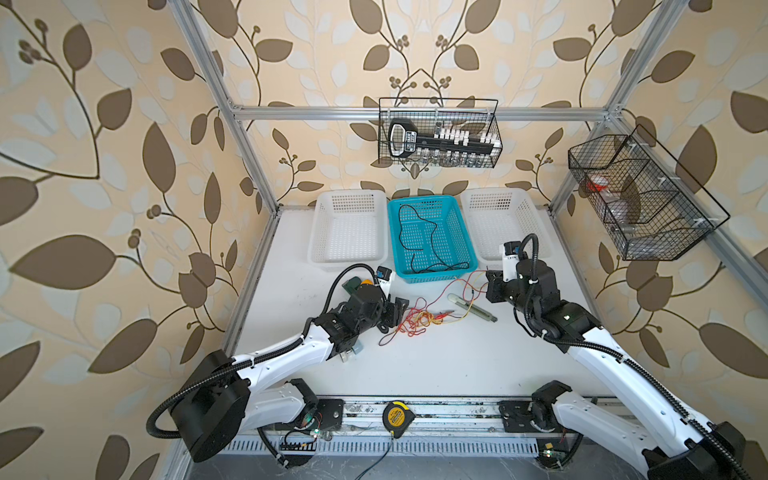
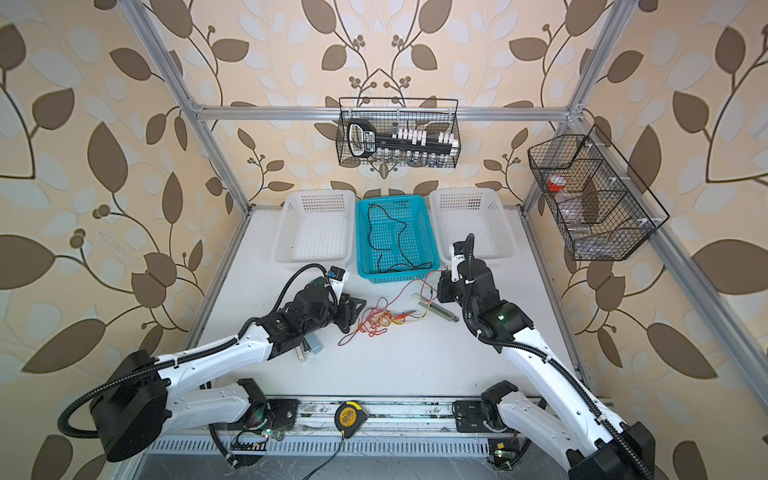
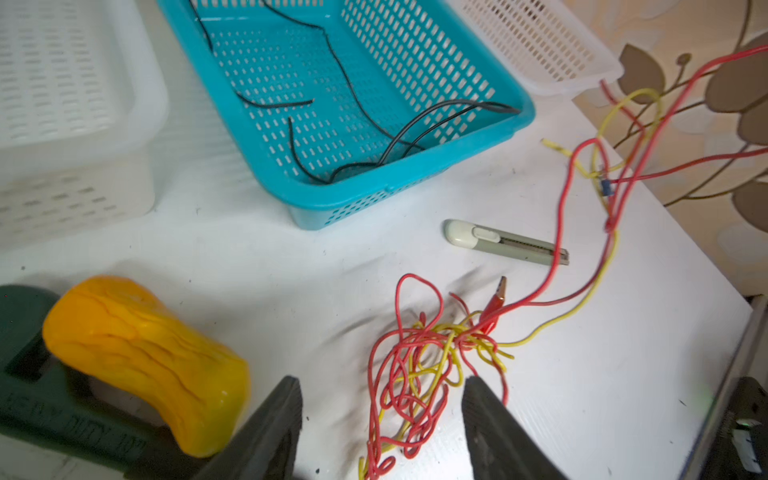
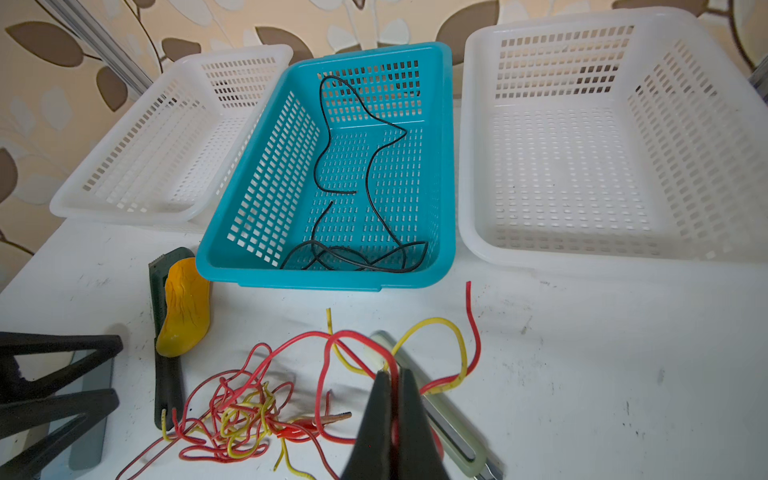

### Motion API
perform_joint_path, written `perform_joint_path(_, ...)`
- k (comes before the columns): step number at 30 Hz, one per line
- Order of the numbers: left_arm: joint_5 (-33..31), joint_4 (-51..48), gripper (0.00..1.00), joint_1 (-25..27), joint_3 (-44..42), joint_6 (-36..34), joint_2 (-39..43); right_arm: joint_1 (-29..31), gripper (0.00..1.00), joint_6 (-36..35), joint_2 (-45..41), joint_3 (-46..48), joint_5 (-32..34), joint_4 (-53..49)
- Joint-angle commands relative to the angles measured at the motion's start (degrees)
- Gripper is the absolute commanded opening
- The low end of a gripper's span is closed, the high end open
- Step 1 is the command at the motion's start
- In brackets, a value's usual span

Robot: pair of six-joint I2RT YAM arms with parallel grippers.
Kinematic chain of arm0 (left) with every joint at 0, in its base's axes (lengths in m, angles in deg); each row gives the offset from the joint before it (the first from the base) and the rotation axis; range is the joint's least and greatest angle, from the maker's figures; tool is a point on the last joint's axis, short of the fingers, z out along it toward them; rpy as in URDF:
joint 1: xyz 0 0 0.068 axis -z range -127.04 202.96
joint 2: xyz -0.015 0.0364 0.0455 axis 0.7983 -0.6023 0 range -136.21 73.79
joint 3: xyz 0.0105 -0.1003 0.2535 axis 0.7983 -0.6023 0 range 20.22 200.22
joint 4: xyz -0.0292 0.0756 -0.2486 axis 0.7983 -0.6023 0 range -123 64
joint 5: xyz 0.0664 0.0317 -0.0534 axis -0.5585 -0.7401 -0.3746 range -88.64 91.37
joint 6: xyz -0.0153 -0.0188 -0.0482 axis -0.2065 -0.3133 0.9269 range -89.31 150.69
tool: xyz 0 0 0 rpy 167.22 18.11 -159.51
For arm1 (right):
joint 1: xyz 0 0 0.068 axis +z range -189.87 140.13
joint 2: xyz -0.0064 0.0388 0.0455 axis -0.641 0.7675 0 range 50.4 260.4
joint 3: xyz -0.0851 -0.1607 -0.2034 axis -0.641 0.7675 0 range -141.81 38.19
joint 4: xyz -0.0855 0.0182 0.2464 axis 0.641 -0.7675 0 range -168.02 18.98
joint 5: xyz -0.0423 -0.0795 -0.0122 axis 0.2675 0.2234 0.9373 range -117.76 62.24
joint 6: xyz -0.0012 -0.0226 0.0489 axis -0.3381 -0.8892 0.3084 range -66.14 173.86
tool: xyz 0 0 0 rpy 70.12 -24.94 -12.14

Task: Untangle the cables
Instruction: 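Release the red wire with the right gripper while the left gripper shifts the bundle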

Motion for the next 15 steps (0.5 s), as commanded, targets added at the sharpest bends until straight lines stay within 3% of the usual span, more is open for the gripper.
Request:
perform_joint_path(1,3.8,2.2,0.67,1.1,3.0,-2.4,2.8,0.8,0.0,0.8,0.4,-1.9,1.4,0.8)
perform_joint_path(7,7.2,3.4,0.71,5.3,5.8,-5.4,1.4,1.2,0.0,1.3,1.8,-3.4,1.2,0.8)
perform_joint_path(15,8.1,7.0,0.73,10.5,11.1,-7.8,-8.7,1.8,0.0,2.0,3.8,-6.1,1.5,0.4)
